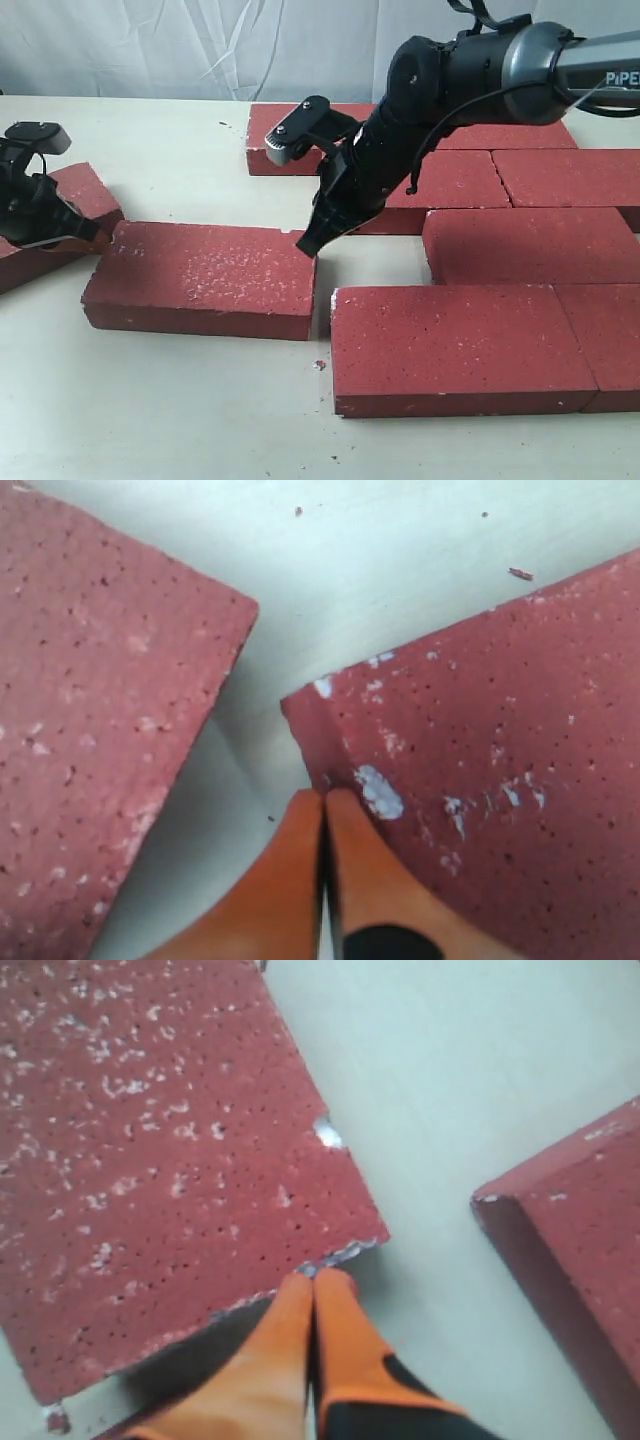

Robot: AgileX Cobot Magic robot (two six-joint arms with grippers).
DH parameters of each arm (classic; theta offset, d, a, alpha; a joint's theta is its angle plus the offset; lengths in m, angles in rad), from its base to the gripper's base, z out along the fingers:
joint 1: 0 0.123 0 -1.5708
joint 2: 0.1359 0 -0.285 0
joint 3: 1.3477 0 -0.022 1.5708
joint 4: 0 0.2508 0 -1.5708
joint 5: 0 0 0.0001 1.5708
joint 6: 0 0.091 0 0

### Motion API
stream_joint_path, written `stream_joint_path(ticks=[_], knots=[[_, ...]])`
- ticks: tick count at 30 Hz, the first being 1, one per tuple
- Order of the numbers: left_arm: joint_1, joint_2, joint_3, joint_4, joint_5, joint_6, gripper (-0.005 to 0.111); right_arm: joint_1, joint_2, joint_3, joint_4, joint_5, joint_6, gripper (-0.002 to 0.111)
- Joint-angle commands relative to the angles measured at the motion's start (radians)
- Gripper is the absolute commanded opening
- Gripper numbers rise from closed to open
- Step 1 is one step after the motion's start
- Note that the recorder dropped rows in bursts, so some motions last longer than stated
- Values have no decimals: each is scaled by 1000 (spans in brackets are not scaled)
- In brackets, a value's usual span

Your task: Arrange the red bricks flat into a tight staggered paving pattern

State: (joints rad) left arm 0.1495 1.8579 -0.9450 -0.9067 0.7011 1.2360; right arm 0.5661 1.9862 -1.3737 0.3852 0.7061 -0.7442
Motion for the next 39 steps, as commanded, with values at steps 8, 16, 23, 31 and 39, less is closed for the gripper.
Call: stream_joint_path(ticks=[8, 16, 23, 31, 39], knots=[[33, -22, -3, 136, 60, -126, 0, 233, 45, 1, 76, 170, -297, -1], [-32, 44, -27, 98, 15, -100, 0, 248, 83, 1, -43, 20, -243, -1], [-32, 44, -29, 50, 13, -59, 0, 248, 83, 1, -105, 21, -210, -1], [-37, 44, -29, -2, 9, -14, 0, 248, 83, 1, -186, 27, -129, -1], [-83, 44, -35, -24, -31, 1, 0, 248, 4, 1, -171, 43, -59, -1]])
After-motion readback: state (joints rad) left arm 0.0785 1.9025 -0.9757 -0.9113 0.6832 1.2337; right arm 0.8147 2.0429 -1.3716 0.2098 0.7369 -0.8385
